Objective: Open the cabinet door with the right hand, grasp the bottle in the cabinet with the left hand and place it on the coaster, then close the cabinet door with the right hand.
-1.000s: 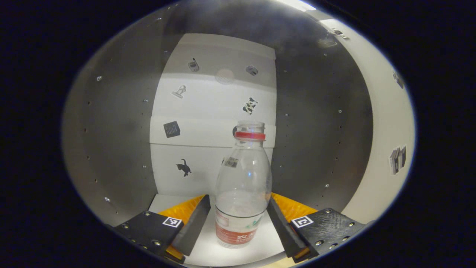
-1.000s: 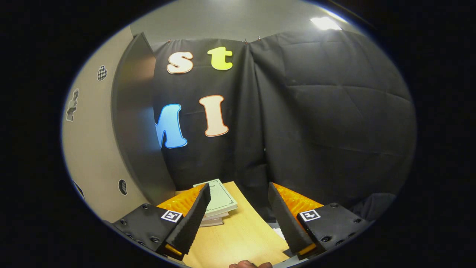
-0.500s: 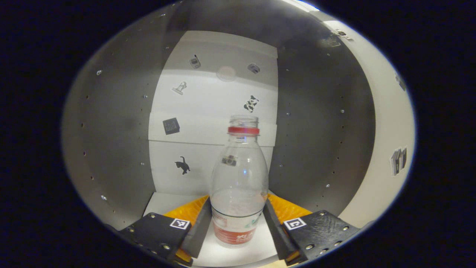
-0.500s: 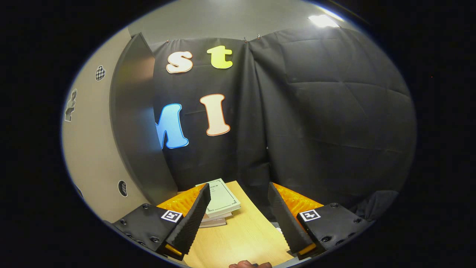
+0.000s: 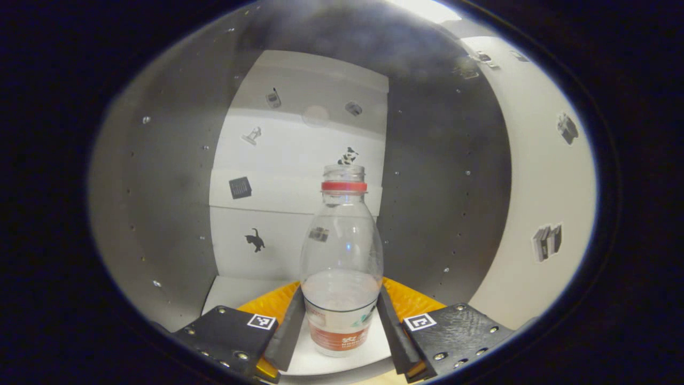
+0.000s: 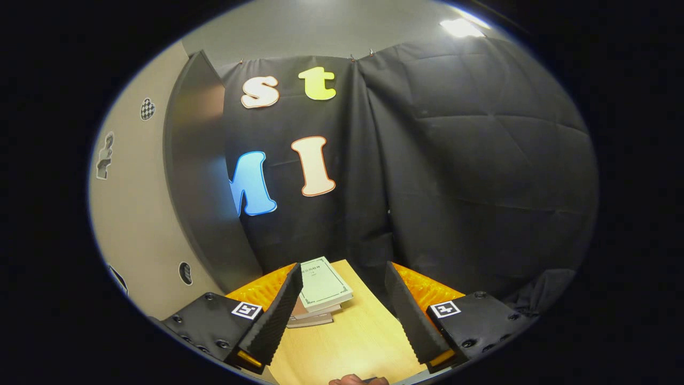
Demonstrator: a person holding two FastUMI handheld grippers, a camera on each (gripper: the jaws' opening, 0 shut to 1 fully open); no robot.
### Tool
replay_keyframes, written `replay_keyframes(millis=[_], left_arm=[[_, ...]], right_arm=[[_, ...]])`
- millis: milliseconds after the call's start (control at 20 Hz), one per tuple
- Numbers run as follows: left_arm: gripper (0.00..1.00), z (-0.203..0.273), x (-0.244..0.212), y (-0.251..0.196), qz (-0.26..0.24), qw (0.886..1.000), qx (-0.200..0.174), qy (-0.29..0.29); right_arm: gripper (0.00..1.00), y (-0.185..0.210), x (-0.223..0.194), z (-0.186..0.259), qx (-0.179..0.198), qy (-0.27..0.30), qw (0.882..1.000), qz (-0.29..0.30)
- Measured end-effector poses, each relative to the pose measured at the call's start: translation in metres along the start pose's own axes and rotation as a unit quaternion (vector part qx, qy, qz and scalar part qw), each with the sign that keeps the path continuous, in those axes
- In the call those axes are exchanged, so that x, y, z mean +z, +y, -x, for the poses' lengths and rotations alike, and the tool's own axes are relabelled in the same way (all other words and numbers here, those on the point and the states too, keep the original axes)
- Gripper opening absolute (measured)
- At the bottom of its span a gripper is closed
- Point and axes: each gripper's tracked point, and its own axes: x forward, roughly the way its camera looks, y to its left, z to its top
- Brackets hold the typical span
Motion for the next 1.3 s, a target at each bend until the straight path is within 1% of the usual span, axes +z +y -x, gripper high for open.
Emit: replay_keyframes(millis=[50, 100, 150, 200, 250, 300, 400, 450, 500, 650, 750, 800, 850, 900, 950, 1000, 1050, 1100, 1150, 1200, 1250, 1300], left_arm=[[0.69, 0.008, 0.005, -0.002, -0.004, 1.0, -0.001, -0.004], [0.72, 0.017, 0.01, -0.003, -0.006, 1.0, -0.003, -0.008], [0.7, 0.027, 0.014, -0.003, -0.007, 1.0, -0.005, -0.012], [0.72, 0.039, 0.018, -0.004, -0.008, 1.0, -0.007, -0.016], [0.72, 0.052, 0.022, -0.005, -0.008, 1.0, -0.01, -0.02], [0.7, 0.065, 0.027, -0.004, -0.01, 1.0, -0.011, -0.024], [0.73, 0.094, 0.032, -0.002, -0.019, 0.999, -0.011, -0.029], [0.71, 0.109, 0.034, 0.002, -0.026, 0.999, -0.009, -0.031], [0.7, 0.125, 0.036, 0.005, -0.032, 0.999, -0.004, -0.033], [0.69, 0.172, 0.03, 0.021, -0.04, 0.999, 0.017, -0.03], [0.69, 0.203, 0.022, 0.043, -0.045, 0.998, 0.043, -0.028], [0.69, 0.217, 0.016, 0.053, -0.047, 0.997, 0.055, -0.026], [0.69, 0.232, 0.008, 0.064, -0.047, 0.996, 0.067, -0.022], [0.69, 0.245, 0.0, 0.073, -0.047, 0.996, 0.077, -0.02], [0.72, 0.258, -0.01, 0.084, -0.044, 0.995, 0.088, -0.017], [0.69, 0.272, -0.021, 0.093, -0.04, 0.994, 0.097, -0.018], [0.69, 0.286, -0.033, 0.102, -0.035, 0.994, 0.107, -0.017], [0.69, 0.3, -0.046, 0.111, -0.032, 0.993, 0.115, -0.019], [0.71, 0.311, -0.058, 0.12, -0.03, 0.991, 0.127, -0.019], [0.74, 0.324, -0.072, 0.128, -0.029, 0.99, 0.136, -0.018], [0.69, 0.335, -0.091, 0.14, -0.029, 0.989, 0.145, -0.016], [0.75, 0.347, -0.106, 0.149, -0.035, 0.988, 0.151, -0.016]], right_arm=[[0.98, 0.001, -0.002, 0.003, 0.001, -0.001, 1.0, 0.0], [0.98, 0.003, -0.002, 0.006, 0.003, -0.002, 1.0, -0.001], [0.98, 0.004, -0.004, 0.01, 0.004, -0.002, 1.0, -0.002], [0.98, 0.004, -0.005, 0.012, 0.004, -0.001, 1.0, -0.005], [0.98, 0.006, -0.006, 0.016, 0.005, -0.001, 1.0, -0.008], [0.98, 0.008, -0.006, 0.02, 0.007, -0.002, 1.0, -0.011], [0.98, 0.012, -0.005, 0.028, 0.009, -0.007, 1.0, -0.013], [0.98, 0.012, -0.005, 0.031, 0.009, -0.009, 1.0, -0.012], [0.98, 0.013, -0.005, 0.035, 0.009, -0.01, 1.0, -0.01], [0.98, 0.014, -0.006, 0.046, 0.007, -0.013, 1.0, -0.003], [0.98, 0.019, -0.005, 0.053, 0.01, -0.014, 1.0, -0.006], [0.98, 0.021, -0.005, 0.057, 0.012, -0.016, 1.0, -0.011], [0.93, 0.023, -0.005, 0.061, 0.014, -0.017, 1.0, -0.016], [0.98, 0.025, -0.007, 0.066, 0.015, -0.019, 1.0, -0.019], [0.98, 0.026, -0.007, 0.069, 0.016, -0.02, 0.999, -0.019], [0.98, 0.028, -0.009, 0.073, 0.019, -0.02, 0.999, -0.017], [0.98, 0.03, -0.013, 0.077, 0.021, -0.021, 0.999, -0.015], [0.93, 0.029, -0.015, 0.081, 0.018, -0.021, 1.0, -0.011], [0.98, 0.027, -0.018, 0.085, 0.016, -0.022, 1.0, -0.01], [0.98, 0.028, -0.021, 0.089, 0.015, -0.022, 1.0, -0.012], [0.98, 0.032, -0.024, 0.092, 0.018, -0.022, 0.999, -0.019], [0.98, 0.035, -0.025, 0.096, 0.022, -0.023, 0.999, -0.026]])
